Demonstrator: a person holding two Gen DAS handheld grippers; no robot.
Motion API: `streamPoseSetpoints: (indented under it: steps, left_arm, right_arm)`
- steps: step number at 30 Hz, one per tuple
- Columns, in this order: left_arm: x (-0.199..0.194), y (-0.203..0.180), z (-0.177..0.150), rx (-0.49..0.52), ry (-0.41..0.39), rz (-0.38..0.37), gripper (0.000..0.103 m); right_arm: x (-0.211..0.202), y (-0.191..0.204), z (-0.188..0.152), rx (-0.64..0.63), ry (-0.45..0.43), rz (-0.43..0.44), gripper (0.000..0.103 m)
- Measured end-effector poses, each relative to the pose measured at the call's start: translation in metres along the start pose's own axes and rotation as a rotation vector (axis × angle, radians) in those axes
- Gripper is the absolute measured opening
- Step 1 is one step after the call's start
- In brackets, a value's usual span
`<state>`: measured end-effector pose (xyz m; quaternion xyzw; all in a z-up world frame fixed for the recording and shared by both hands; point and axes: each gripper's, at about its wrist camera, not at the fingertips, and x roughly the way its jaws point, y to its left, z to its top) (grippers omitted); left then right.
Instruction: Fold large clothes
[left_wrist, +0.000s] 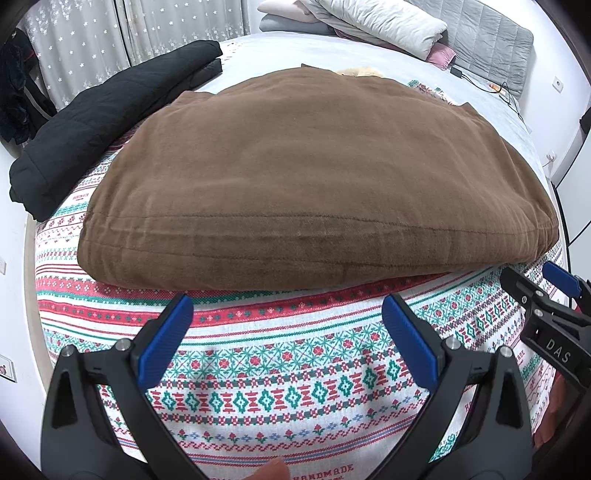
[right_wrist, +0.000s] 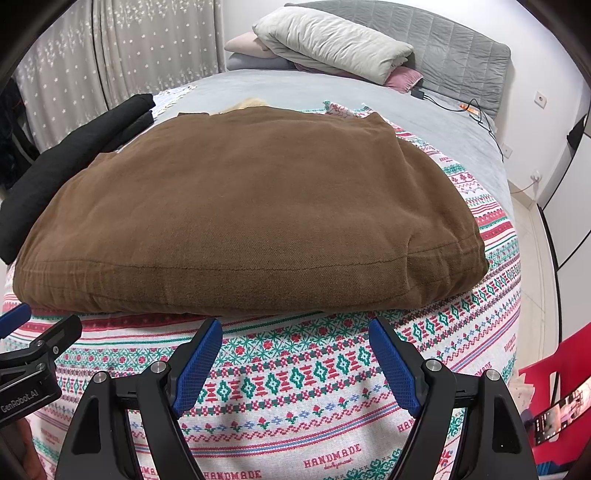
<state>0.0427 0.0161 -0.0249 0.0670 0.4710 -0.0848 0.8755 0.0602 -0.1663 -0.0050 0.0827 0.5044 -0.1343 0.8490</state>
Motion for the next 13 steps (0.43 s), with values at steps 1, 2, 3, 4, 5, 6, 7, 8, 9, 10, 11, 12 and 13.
streamPoseSetpoints:
  steps: [1, 2, 3, 4, 5, 6, 7, 8, 9, 10, 11, 12, 13]
  left_arm:
    - [-0.0002, -0.0001, 0.0001, 0.000, 0.001, -0.001, 0.102]
    - [-0.0004, -0.0001, 0.0001, 0.000, 0.001, 0.000, 0.102]
    - [-0.0004, -0.0004, 0.0000, 0.000, 0.000, 0.001, 0.102]
    - [-0.0006, -0.0005, 0.0000, 0.001, 0.001, 0.003, 0.102]
    - [-0.0008, -0.0004, 0.0001, 0.002, 0.002, 0.004, 0.102]
    - [-0.0009, 0.0001, 0.0002, 0.004, 0.003, 0.002, 0.102]
    - [-0.0011, 0.0004, 0.0002, 0.003, 0.006, -0.003, 0.102]
    - [-0.0013, 0.0008, 0.0002, 0.002, 0.009, -0.007, 0.102]
    - [-0.0016, 0.0008, -0.0003, 0.001, 0.009, -0.009, 0.102]
    - [-0.0020, 0.0010, -0.0005, -0.001, 0.005, -0.007, 0.102]
    - [-0.0016, 0.0014, -0.0007, -0.003, 0.008, -0.001, 0.102]
    - [-0.0011, 0.0022, -0.0018, -0.009, 0.014, 0.002, 0.102]
    - [0.0001, 0.0035, -0.0056, -0.023, 0.024, 0.002, 0.102]
  right_arm:
    - [0.0000, -0.0001, 0.0001, 0.000, 0.000, -0.001, 0.083]
    - [0.0000, 0.0000, 0.0001, 0.000, -0.001, -0.001, 0.083]
    - [-0.0001, 0.0002, 0.0001, 0.001, -0.001, -0.001, 0.083]
    - [-0.0001, 0.0002, 0.0000, 0.001, -0.001, -0.001, 0.083]
    - [0.0000, 0.0002, 0.0000, 0.001, -0.001, -0.001, 0.083]
    - [-0.0001, 0.0000, 0.0000, 0.001, -0.001, -0.001, 0.083]
    - [-0.0001, -0.0001, 0.0001, 0.000, -0.001, -0.001, 0.083]
    - [-0.0002, -0.0002, 0.0002, -0.001, -0.001, -0.001, 0.083]
    - [-0.0002, -0.0002, -0.0001, -0.001, -0.001, -0.001, 0.083]
    - [-0.0005, 0.0001, -0.0001, -0.001, -0.002, -0.002, 0.083]
    - [-0.0005, -0.0002, -0.0002, 0.001, -0.003, -0.002, 0.083]
    - [-0.0001, 0.0002, -0.0004, 0.008, -0.002, -0.005, 0.083]
    - [0.0009, -0.0008, -0.0011, 0.016, 0.005, -0.005, 0.083]
